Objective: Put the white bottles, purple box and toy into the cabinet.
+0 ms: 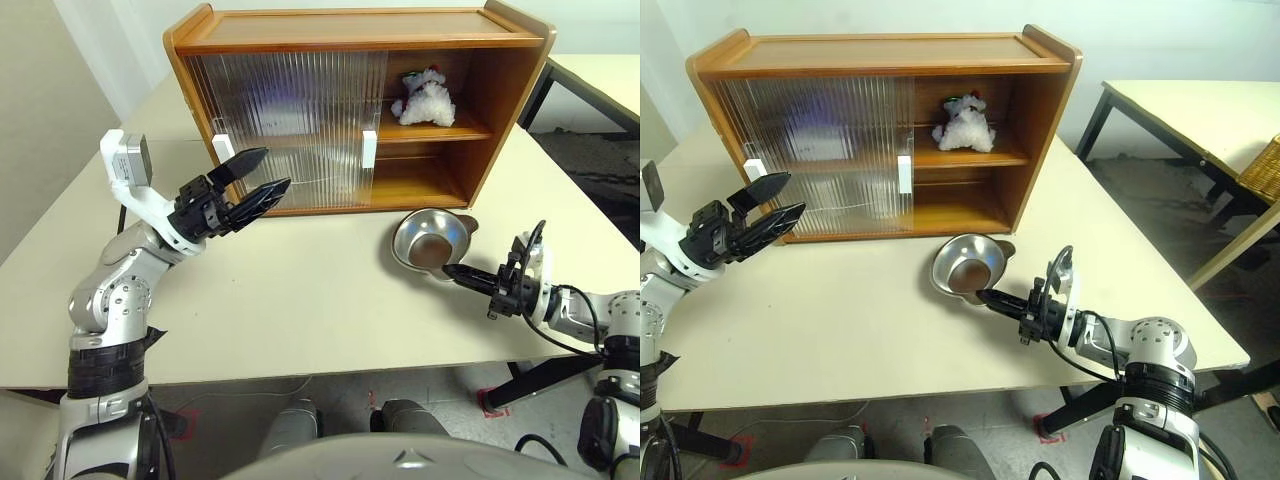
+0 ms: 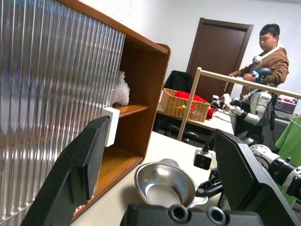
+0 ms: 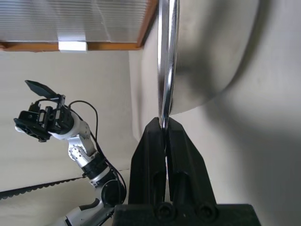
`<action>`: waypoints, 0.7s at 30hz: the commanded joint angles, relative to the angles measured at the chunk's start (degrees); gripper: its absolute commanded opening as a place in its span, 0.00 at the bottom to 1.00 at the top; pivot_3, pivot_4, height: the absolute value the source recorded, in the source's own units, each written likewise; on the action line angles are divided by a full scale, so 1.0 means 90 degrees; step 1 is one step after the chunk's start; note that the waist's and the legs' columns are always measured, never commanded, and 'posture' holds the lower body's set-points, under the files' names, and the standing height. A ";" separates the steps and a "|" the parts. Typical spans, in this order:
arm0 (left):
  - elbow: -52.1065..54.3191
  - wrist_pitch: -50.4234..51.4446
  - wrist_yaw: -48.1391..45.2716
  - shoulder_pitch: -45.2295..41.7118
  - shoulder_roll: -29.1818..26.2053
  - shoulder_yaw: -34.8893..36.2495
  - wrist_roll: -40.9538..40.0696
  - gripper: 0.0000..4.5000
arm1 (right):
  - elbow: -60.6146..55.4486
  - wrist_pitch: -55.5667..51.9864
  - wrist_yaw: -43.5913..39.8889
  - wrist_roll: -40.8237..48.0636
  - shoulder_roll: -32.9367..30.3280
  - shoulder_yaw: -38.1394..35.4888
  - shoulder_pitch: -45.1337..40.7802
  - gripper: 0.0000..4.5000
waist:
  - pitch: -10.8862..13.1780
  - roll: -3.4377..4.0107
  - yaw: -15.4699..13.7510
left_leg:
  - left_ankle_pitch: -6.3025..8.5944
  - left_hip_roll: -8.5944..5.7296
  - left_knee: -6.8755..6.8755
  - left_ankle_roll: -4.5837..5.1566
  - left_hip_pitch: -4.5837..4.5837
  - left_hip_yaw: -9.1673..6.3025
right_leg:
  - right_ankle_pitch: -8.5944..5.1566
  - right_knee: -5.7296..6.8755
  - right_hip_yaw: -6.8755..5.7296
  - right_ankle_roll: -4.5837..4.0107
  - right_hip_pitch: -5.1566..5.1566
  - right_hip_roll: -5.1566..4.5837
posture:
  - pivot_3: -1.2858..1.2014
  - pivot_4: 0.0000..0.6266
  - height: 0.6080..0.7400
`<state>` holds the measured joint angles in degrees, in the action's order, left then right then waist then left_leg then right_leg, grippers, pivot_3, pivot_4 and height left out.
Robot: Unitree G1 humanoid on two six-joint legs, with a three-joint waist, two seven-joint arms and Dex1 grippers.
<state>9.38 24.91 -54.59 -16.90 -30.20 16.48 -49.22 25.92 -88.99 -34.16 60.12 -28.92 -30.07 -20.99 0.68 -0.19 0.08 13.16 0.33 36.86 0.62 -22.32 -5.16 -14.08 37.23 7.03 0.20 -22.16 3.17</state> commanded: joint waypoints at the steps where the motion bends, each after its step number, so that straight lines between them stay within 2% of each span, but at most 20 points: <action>1: -0.0137 -0.0066 -0.0089 -0.0120 0.0059 -0.0143 0.0104 1.00 | 0.0062 -0.0076 -0.0012 0.0124 -0.0027 -0.0394 -0.0239 0.01 | -0.0002 0.0001 0.0003 | 0.0000 0.0000 0.0000 0.0001 -0.0002 0.0001 | 0.0000 0.0000 0.0000 0.0000 -0.0002 0.0000 | 0.51 0.00 1.00; 11: -0.0150 -0.0126 -0.0098 -0.0145 0.0095 -0.0181 0.0131 1.00 | 0.0232 -0.0090 0.0203 0.0049 0.0441 -0.0680 -0.0973 0.01 | -0.0004 0.0002 0.0037 | -0.0006 0.0000 0.0000 0.0011 0.0004 0.0001 | 0.0007 0.0005 -0.0001 0.0010 -0.0001 0.0007 | 0.52 0.00 1.00; 21: 0.0016 -0.0072 0.0007 -0.0058 0.0012 -0.0087 0.0060 1.00 | 0.1020 0.0945 0.0801 -0.0133 0.1259 -0.0836 -0.1811 0.01 | -0.0006 0.0006 0.0034 | -0.0015 0.0000 0.0002 0.0025 0.0006 -0.0004 | 0.0021 0.0008 -0.0001 0.0003 -0.0003 0.0006 | 0.53 0.00 1.00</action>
<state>8.75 24.21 -54.69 -17.67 -29.47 15.26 -49.10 34.01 -82.09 -28.07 59.68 -18.09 -37.00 -36.19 0.63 -0.13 0.38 13.03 0.34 36.88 0.85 -22.27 -5.22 -13.89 37.30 7.02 0.22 -22.19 3.23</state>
